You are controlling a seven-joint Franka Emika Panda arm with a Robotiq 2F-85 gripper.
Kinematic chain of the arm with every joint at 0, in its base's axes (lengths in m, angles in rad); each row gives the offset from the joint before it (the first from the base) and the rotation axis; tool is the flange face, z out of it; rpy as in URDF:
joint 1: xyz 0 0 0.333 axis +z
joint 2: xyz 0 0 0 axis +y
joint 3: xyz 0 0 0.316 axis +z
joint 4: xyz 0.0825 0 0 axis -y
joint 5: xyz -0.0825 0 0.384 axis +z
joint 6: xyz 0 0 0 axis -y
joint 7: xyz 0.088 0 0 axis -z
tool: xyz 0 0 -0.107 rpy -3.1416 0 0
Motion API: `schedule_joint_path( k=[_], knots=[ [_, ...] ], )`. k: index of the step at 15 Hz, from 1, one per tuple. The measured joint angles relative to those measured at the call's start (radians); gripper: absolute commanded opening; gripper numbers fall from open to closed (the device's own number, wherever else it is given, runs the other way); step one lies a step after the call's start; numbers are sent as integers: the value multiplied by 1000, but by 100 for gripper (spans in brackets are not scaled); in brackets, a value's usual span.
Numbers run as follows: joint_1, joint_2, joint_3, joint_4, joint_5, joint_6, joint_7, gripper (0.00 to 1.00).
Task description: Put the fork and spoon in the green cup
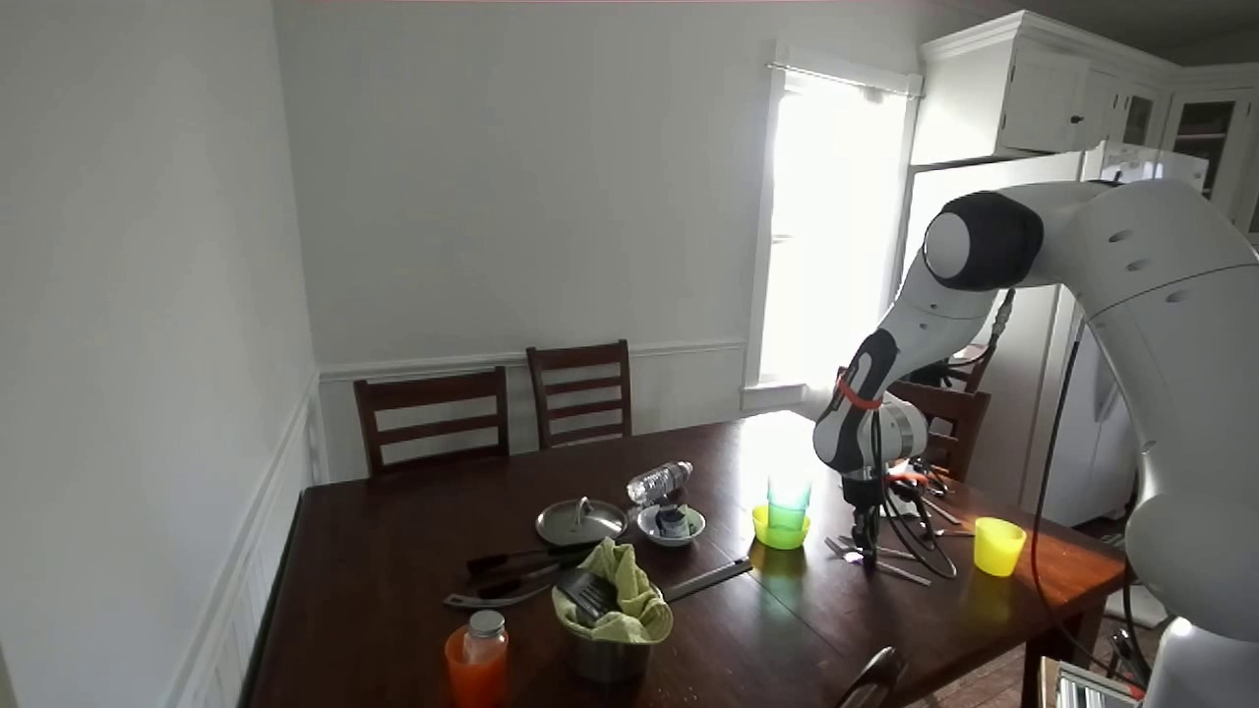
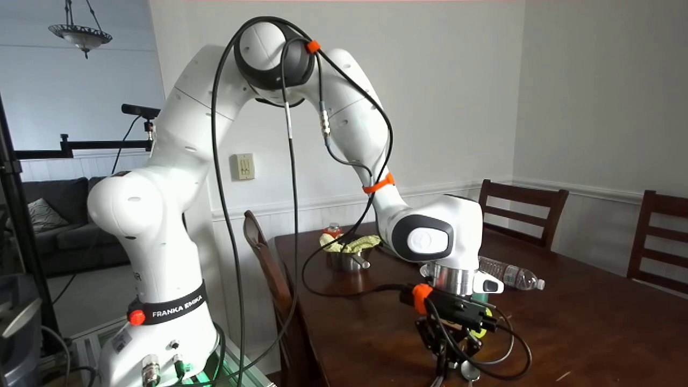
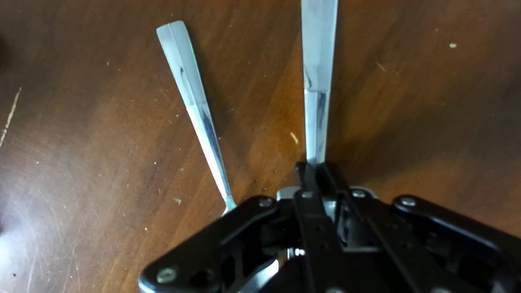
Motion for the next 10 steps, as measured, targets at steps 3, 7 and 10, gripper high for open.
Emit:
schedule_joint_path(
  k=[3,7,10],
  knots=[
    [-2,-5,0,0,0,13,0,3],
    [-2,-49,1,-18,4,12,0,3],
    [-1,-109,2,-47,5,10,0,3]
  ],
)
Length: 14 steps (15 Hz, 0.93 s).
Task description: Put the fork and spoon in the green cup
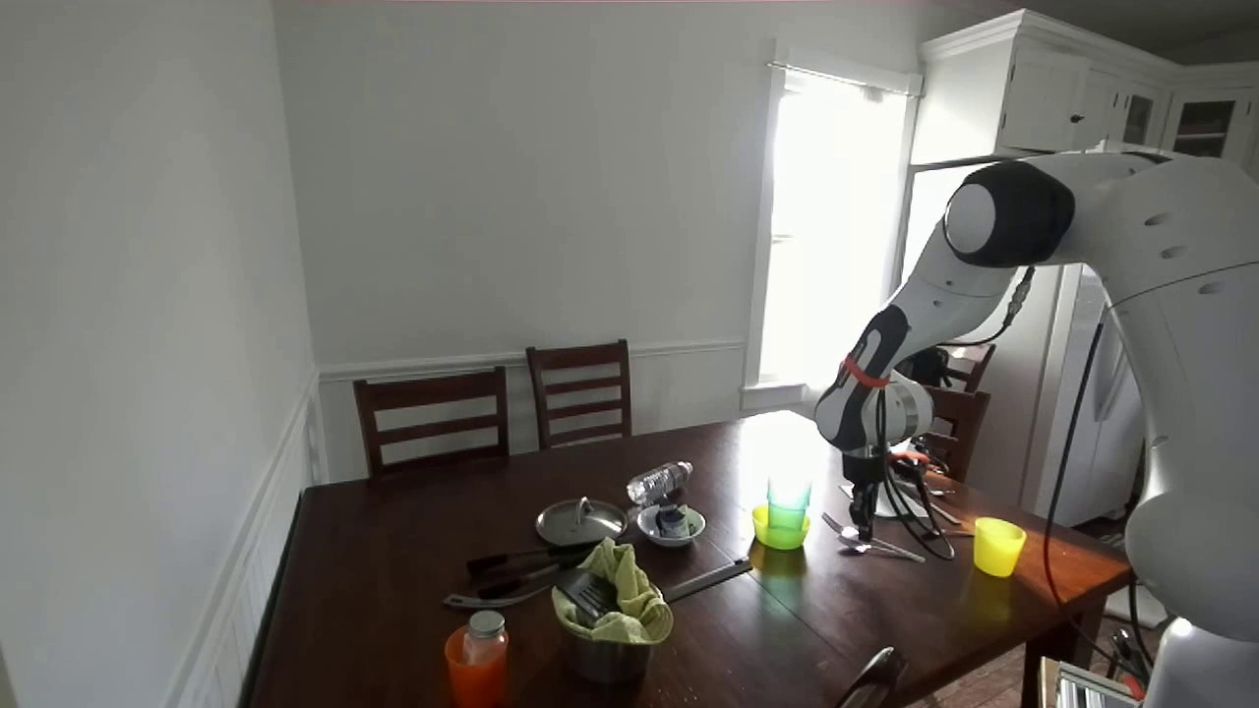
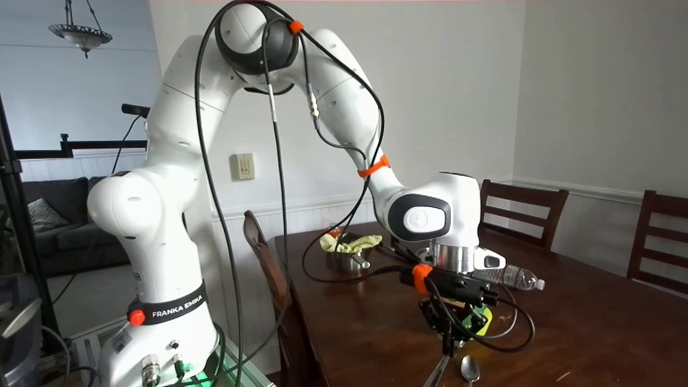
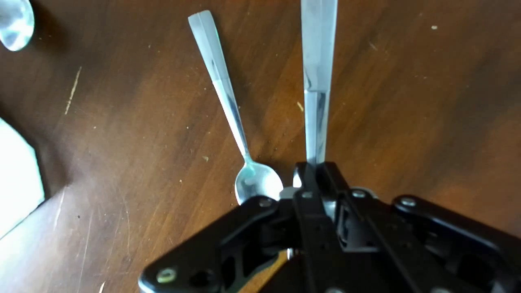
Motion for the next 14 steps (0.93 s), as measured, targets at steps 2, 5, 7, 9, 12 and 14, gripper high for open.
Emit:
schedule_joint_path(
  k=[2,5,7,9,12,14],
  knots=[
    [0,-45,0,-23,1,-5,0,3],
    [1,-113,0,-57,4,-11,0,3],
    [3,-157,-2,-76,5,-13,0,3],
    [6,-198,-4,-90,8,-13,0,3],
    [19,-249,-12,-104,9,-13,0,3],
    [33,-275,-19,-109,9,-13,0,3]
  ],
)
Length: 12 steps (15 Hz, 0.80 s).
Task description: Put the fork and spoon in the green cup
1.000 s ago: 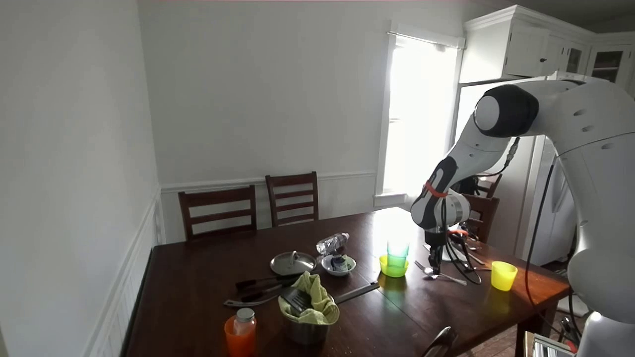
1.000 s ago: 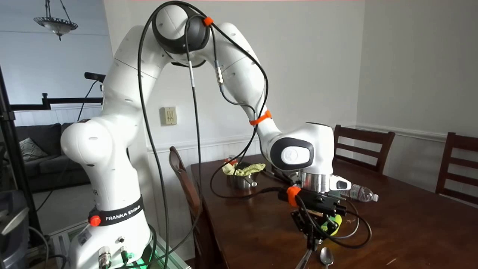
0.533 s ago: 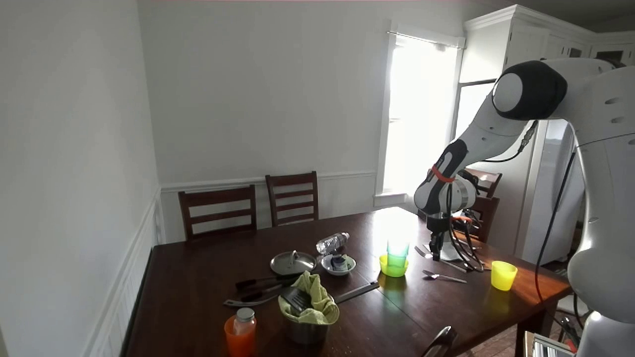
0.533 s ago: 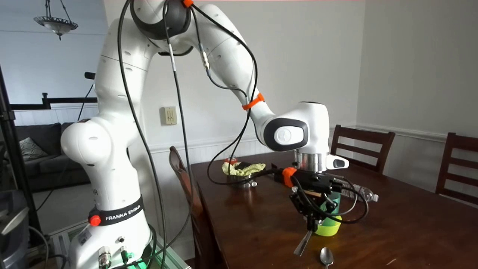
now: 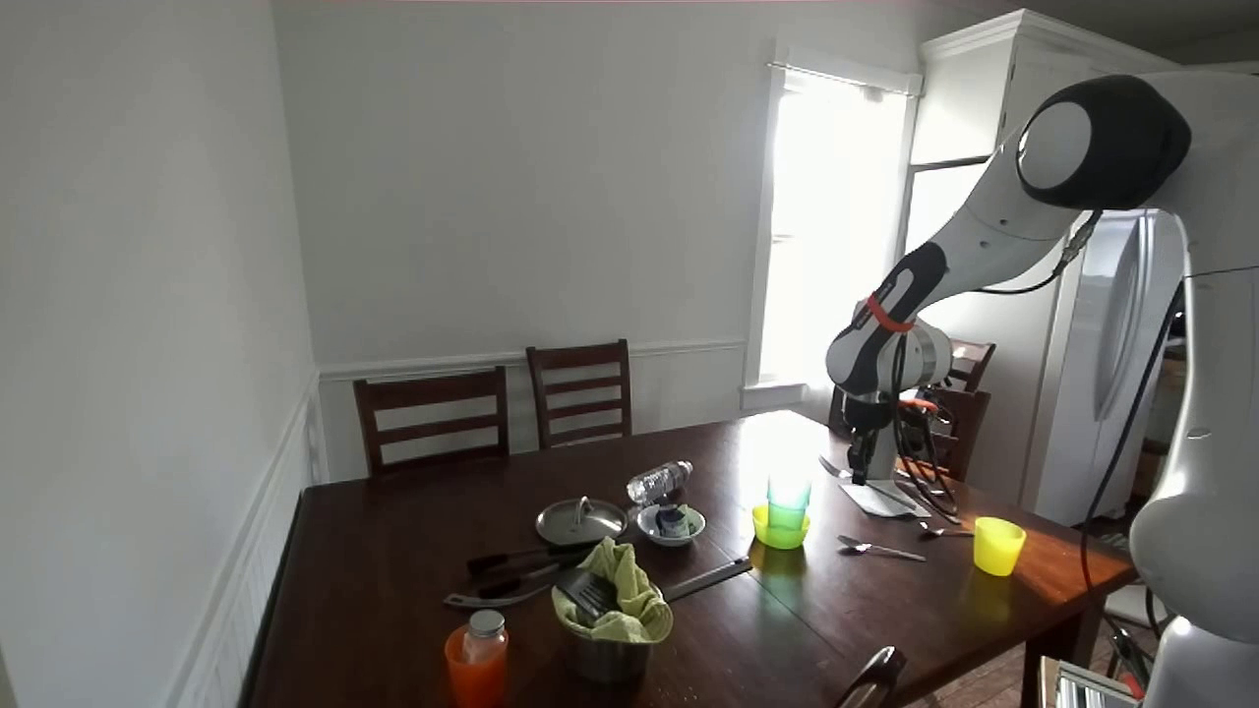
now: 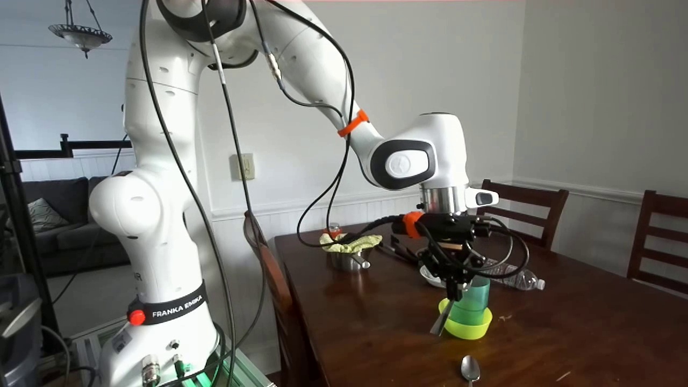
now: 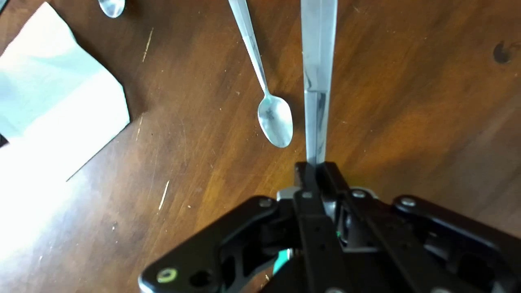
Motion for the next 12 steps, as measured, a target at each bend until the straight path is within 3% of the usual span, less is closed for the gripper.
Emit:
schedule_joint_path(
  k=[12],
  knots=[
    [88,-34,-23,8,86,47,0,3]
  ],
)
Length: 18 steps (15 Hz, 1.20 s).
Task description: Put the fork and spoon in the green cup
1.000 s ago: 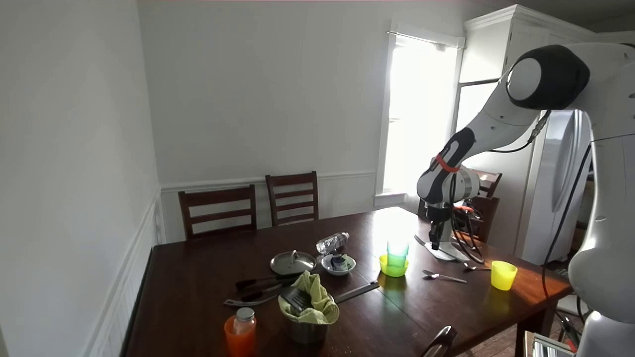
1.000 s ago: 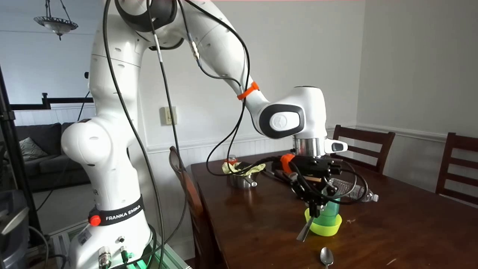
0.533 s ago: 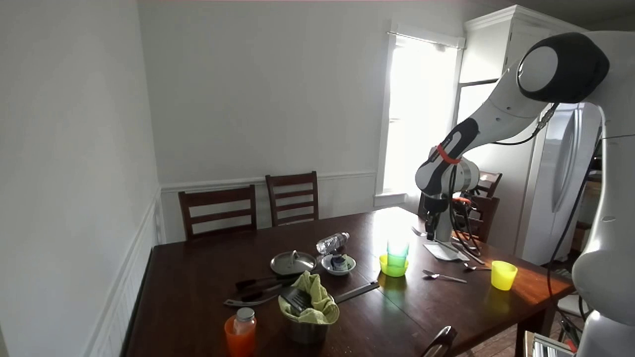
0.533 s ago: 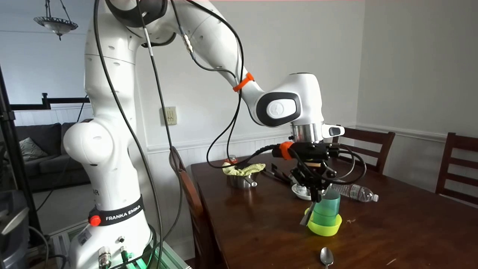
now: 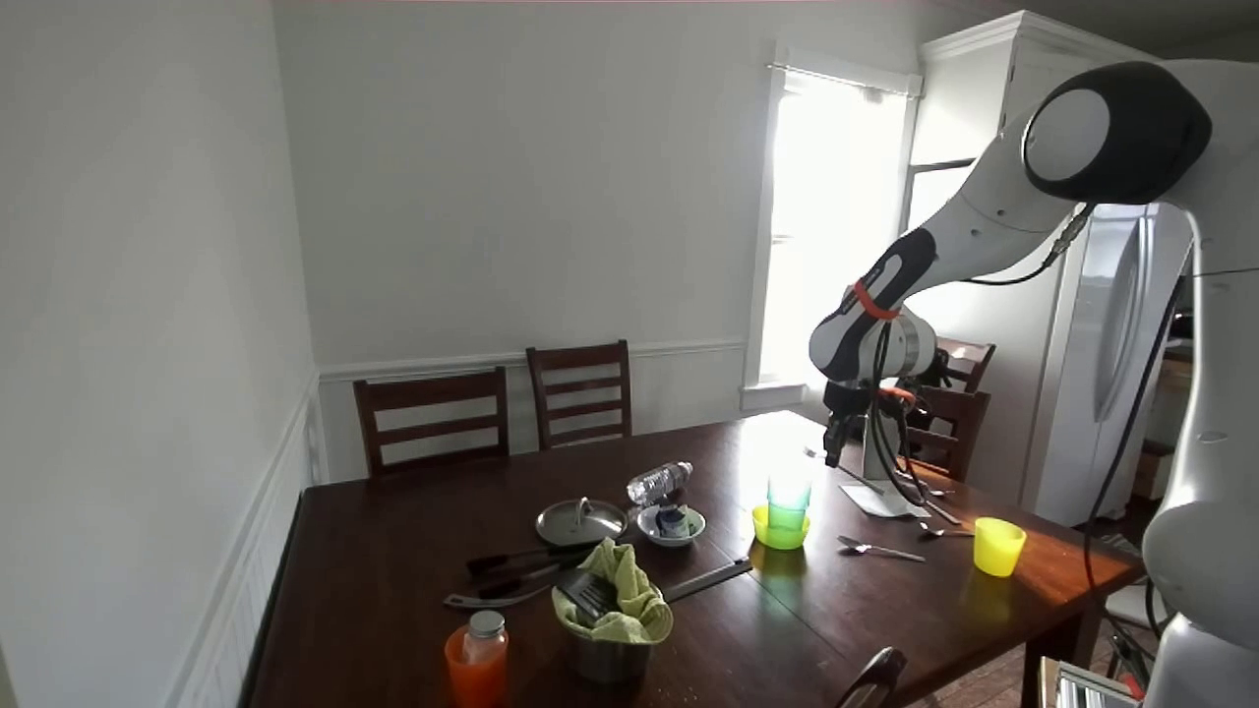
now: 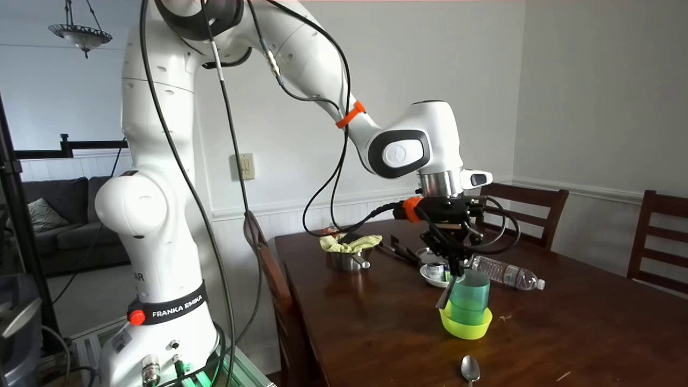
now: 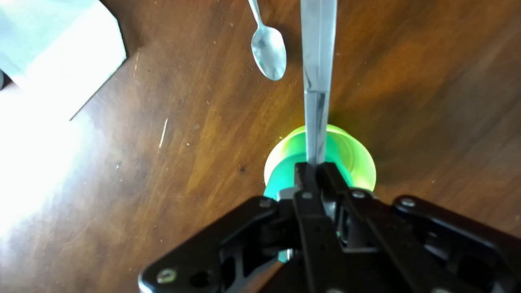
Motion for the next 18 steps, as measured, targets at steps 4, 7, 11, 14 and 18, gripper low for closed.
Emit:
schedule_joint_path(
  k=[4,7,11,14,18],
  knots=[
    [6,7,5,19,82,76,-15,3],
    [6,22,26,36,186,141,-61,3],
    [-10,55,85,73,324,201,-138,3],
    [-32,85,138,113,417,231,-203,3],
    [-78,131,206,155,517,258,-295,3]
  ],
)
